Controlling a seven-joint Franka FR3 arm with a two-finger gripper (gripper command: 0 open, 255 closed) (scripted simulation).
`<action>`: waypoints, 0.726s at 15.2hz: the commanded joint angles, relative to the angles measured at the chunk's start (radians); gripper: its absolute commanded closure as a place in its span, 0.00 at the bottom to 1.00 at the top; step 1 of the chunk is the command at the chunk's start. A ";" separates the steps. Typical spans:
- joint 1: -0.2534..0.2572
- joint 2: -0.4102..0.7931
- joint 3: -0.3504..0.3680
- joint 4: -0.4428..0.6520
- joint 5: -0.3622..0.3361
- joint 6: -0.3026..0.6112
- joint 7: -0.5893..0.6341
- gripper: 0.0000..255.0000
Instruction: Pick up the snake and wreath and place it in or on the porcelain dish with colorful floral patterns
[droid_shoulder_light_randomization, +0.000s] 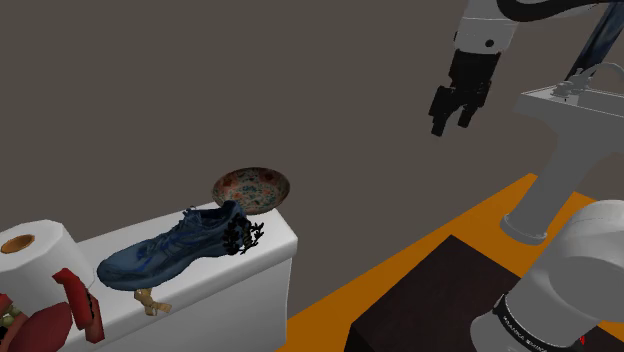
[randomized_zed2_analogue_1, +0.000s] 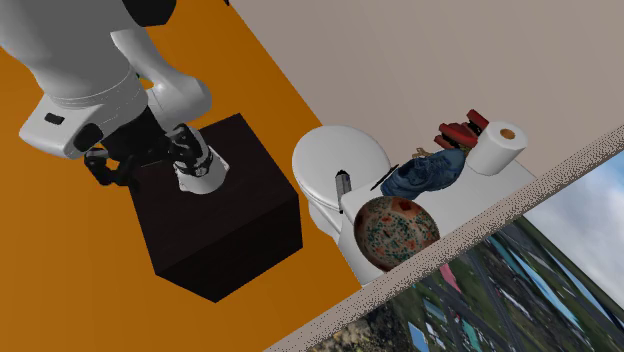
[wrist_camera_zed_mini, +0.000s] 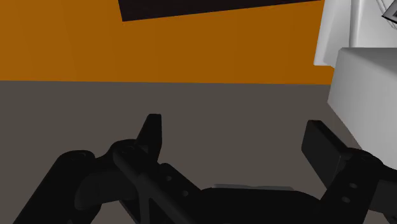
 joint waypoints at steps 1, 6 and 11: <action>0.000 0.000 0.000 0.000 0.000 0.000 0.000 0.00; 0.053 0.054 0.111 0.002 0.037 0.081 0.083 0.00; 0.097 0.133 0.224 0.028 0.055 0.160 0.167 0.00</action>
